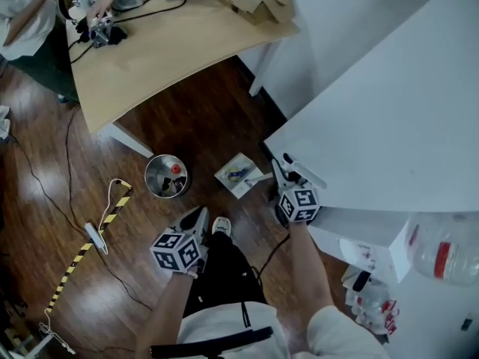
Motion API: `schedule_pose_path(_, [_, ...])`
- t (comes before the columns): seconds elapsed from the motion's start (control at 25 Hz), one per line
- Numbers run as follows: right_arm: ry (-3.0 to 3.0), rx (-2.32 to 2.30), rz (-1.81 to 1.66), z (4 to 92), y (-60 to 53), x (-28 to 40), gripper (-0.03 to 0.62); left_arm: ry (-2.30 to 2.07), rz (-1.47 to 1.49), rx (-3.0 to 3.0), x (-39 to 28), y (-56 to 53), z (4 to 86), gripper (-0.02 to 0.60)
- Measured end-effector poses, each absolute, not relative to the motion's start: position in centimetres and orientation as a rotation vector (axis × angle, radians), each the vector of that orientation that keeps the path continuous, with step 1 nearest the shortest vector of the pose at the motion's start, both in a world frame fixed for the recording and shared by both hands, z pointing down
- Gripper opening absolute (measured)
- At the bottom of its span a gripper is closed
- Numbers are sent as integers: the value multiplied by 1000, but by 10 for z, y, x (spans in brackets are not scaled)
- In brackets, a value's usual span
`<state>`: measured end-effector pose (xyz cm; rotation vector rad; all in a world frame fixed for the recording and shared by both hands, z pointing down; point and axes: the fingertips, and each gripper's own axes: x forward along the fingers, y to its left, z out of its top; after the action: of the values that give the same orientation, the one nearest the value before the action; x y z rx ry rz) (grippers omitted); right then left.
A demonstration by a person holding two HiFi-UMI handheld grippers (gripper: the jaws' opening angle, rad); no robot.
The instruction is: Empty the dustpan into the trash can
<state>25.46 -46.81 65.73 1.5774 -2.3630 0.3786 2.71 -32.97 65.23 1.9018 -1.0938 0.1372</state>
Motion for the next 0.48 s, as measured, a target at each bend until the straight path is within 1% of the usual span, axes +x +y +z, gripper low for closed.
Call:
schedule_pose_path(0.16, [-2390, 1506, 337, 633, -457, 237, 179, -1119, 114, 1907, 11, -317, 638, -12])
schedule_pose_path(0.48, [-2495, 1321, 349, 586, -440, 197, 175, -1220, 25, 1826, -53, -271, 629, -12])
